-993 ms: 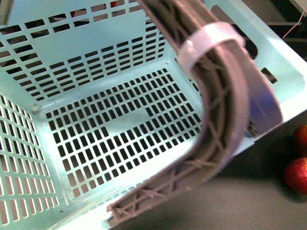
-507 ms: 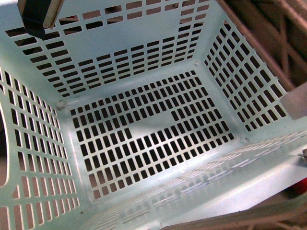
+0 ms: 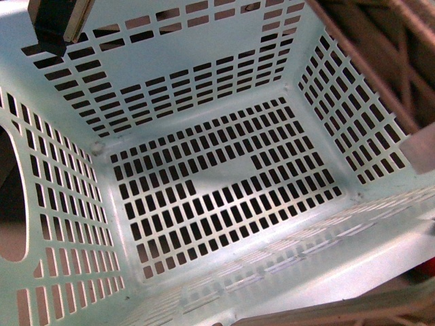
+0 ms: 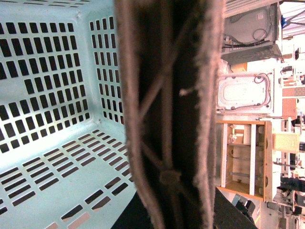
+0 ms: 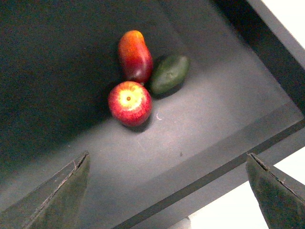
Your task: Pick apple with right arm and hold basket with left
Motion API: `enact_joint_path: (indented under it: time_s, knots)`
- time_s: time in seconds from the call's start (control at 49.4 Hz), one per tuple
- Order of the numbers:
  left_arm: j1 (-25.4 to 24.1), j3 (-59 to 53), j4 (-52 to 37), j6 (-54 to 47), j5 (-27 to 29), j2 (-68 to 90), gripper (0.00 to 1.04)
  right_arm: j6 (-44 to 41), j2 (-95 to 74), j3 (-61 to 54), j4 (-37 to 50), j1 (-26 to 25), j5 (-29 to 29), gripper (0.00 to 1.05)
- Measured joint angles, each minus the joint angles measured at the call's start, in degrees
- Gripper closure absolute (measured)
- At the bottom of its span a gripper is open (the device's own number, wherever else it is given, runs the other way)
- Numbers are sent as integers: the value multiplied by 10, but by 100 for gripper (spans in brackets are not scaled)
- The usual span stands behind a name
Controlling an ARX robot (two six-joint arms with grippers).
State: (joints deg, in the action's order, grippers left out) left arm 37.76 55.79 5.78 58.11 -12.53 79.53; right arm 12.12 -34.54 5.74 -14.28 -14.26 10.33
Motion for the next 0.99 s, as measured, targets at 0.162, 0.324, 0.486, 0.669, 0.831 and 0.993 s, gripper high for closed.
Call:
enact_joint_path:
  time_s: [0.162,0.324,0.486,0.669,0.831,0.993]
  knots:
    - [0,0,0,2,-2,0,98,-54,-238,-28,220,-42,-44,9]
    - [0,0,-1,0,-1,0,98,-134,-589,7,508,-48,-29,9]
    - [0,0,-1,0,-1,0,98,-148,-816,85,581,-21,-20,9]
    - [0,0,-1,0,-1,0,98,-148,-923,169,544,14,-11,9]
    - [0,0,-1,0,-1,0,98,-146,-939,237,510,34,-14,9]
    - [0,0,-1,0,-1,0,98,-143,-952,282,486,38,-16,9]
